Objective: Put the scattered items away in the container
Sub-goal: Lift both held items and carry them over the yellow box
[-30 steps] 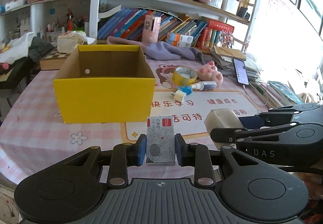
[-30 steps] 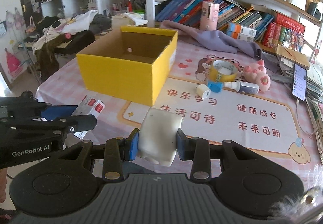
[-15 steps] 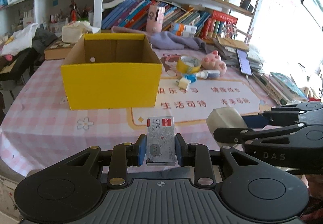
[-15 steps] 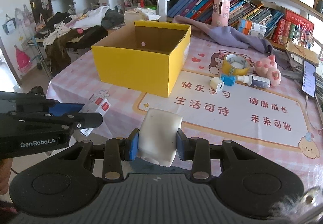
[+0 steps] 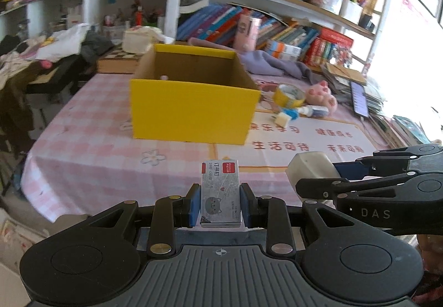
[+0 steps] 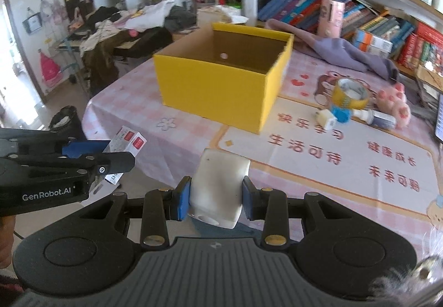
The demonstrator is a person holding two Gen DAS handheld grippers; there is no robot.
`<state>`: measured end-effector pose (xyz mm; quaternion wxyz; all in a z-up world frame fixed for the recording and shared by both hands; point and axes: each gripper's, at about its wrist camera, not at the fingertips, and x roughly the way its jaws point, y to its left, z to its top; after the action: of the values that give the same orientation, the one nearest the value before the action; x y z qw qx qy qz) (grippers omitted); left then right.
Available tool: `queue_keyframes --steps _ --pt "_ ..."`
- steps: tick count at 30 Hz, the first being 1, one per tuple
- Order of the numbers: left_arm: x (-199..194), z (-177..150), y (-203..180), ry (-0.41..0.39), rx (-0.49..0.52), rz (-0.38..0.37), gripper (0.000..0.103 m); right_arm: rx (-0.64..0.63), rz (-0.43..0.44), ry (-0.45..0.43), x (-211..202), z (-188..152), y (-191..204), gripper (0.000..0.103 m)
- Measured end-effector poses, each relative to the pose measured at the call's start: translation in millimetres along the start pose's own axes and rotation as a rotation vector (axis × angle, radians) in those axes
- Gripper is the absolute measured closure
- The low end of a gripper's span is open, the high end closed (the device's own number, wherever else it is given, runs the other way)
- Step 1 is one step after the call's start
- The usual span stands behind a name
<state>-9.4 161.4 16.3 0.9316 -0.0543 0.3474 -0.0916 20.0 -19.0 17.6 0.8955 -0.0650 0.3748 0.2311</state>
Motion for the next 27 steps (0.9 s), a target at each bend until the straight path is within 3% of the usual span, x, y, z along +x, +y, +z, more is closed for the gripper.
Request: queue_keyframes --steps 6,14,22,27 --pt "-6.9 17.3 11.2 -0.053 0.013 0.029 0.075 -0.030 0.011 -0.031 4.0 15.4 8.2 0.068" --pt "5.2 75.8 13.1 -0.163 0.075 0.039 0.075 -0.059 -0.005 -0.137 8.9 64.8 -7.4 0.068" --pt "46.3 136.1 20.8 -0.195 0.126 0.052 0.075 -0.066 0.005 -0.218 37.1 127.8 -37.3 0.068" --pt "99.8 169.9 28.2 -0.140 0.165 0.057 0.075 -0.107 0.014 -0.213 80.1 168.8 -54.6 0.068"
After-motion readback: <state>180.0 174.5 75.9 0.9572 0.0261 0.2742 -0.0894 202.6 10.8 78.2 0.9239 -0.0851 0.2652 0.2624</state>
